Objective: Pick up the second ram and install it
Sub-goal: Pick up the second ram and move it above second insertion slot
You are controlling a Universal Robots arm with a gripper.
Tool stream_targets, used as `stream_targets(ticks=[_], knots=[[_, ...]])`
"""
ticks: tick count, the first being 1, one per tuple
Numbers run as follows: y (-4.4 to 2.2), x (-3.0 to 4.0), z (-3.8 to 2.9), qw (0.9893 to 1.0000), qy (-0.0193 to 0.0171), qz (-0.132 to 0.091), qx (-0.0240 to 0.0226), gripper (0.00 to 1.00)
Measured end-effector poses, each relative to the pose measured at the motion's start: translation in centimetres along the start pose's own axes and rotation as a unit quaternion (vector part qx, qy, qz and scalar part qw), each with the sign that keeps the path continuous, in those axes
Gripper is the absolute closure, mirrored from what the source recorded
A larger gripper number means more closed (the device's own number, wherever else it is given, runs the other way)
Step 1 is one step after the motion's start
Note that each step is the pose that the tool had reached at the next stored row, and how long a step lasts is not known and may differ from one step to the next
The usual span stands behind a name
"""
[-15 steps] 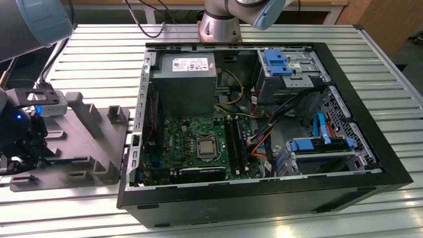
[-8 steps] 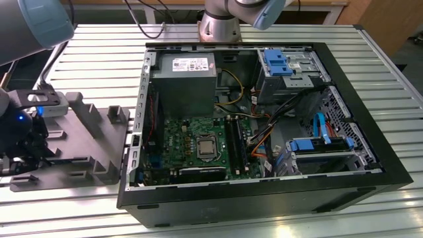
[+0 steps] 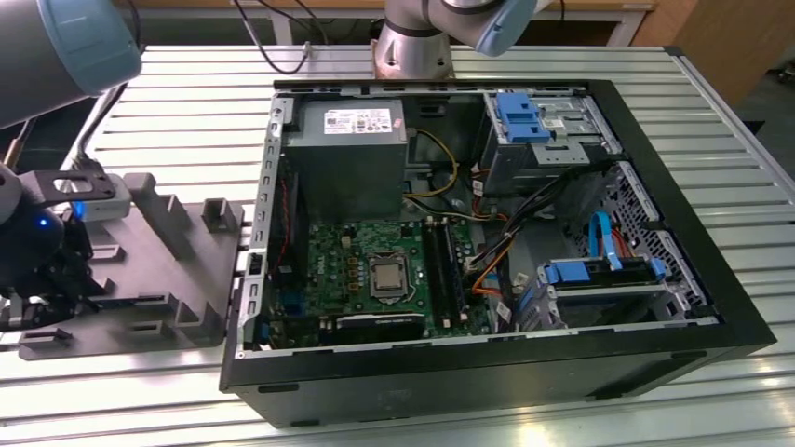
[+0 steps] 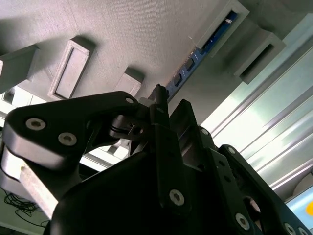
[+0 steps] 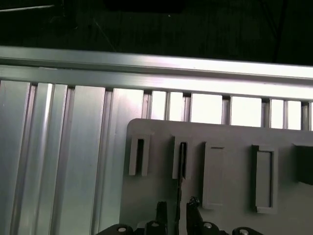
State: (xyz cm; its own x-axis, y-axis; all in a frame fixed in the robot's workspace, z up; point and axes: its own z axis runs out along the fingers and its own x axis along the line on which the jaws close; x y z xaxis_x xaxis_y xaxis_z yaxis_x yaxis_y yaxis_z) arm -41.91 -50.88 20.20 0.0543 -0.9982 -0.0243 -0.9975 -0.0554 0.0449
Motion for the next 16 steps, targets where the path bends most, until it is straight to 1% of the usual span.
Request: stream_targets(ticks=[6,13,15,16], knots=[[-0.01,-0.01,0.19,1.0000,0.0000,-0.001,0.0000,0.70],[-0.01,-0.02,0.21,1.0000,0.0000,-0.001,0.0000,0.70],[-0.01,-0.02,0.21,1.0000,0.0000,-0.001,0.0000,0.72],[-0.01,-0.02,0.21,1.0000,0.0000,-0.001,-0.0001,0.78]])
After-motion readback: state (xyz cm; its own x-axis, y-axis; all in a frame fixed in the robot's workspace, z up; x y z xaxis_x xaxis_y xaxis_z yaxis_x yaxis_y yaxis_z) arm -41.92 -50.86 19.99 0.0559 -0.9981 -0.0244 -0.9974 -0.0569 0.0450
